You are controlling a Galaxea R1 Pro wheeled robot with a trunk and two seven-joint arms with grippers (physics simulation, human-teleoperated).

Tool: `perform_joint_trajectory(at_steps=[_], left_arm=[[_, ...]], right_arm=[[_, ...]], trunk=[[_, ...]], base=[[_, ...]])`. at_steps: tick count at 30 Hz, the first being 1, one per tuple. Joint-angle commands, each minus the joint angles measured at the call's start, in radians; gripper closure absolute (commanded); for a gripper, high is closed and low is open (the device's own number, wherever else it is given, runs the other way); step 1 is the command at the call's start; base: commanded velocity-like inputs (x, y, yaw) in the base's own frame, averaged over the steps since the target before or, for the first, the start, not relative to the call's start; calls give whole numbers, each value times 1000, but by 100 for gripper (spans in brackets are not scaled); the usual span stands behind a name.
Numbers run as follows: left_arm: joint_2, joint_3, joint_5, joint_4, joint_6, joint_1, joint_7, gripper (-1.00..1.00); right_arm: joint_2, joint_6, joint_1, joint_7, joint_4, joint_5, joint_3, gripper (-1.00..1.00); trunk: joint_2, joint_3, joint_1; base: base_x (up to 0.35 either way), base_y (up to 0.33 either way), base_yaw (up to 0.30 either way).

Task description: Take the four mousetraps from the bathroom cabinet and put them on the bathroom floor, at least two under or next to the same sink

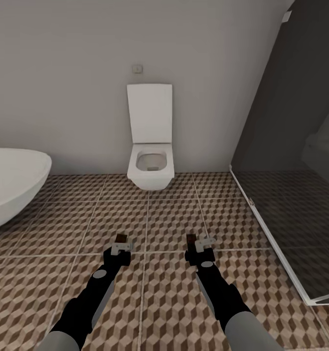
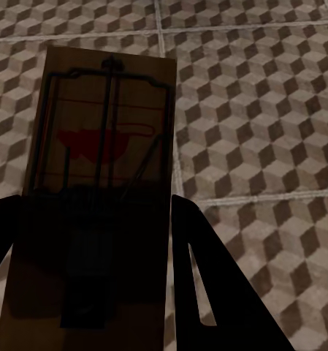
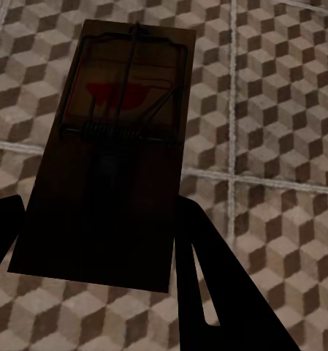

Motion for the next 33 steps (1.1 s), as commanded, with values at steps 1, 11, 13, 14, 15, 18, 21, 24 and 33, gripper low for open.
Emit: perform_joint_trajectory(at_steps=[1,11,13,14,15,18,21,24,33], left_arm=[[1,-3,2,-2,6,0,8,100],[1,-3,2,-1,5,0,8,100],[1,-3,2,-1,5,0,8,100],[1,-3,2,-1,5,0,8,100],[1,-4,2,-1,5,0,8,100],[1,-4,2,0,6,0,8,100],[1,-3,2,0,6,0,8,100],[1,-3,2,0,6,0,8,100],[1,-3,2,-1,6,0,8,100]], right_arm=[[0,8,0,-1,-1,5,2,100],[0,4,0,-1,-1,5,2,100],[0,-4,-1,-1,-1,5,2,100],[0,-9,-1,-1,-1,5,2,100],[0,-12,-1,-1,-1,5,2,100],[0,-16,-1,-1,-1,5,2,100],[0,-18,-1,-1,-1,5,2,100],[0,-18,0,-1,-1,5,2,100],[0,-18,0,-1,-1,5,2,100]], trunk=[[-8,-4,4],[-78,-35,42],[-92,-42,50],[-99,-45,54],[-106,-48,57],[-127,-57,69],[-148,-67,80],[-169,-76,92],[-232,-104,126]], base=[[0,0,0],[0,0,0],[0,0,0],[0,0,0],[0,0,0],[0,0,0],[0,0,0],[0,0,0],[0,0,0]])
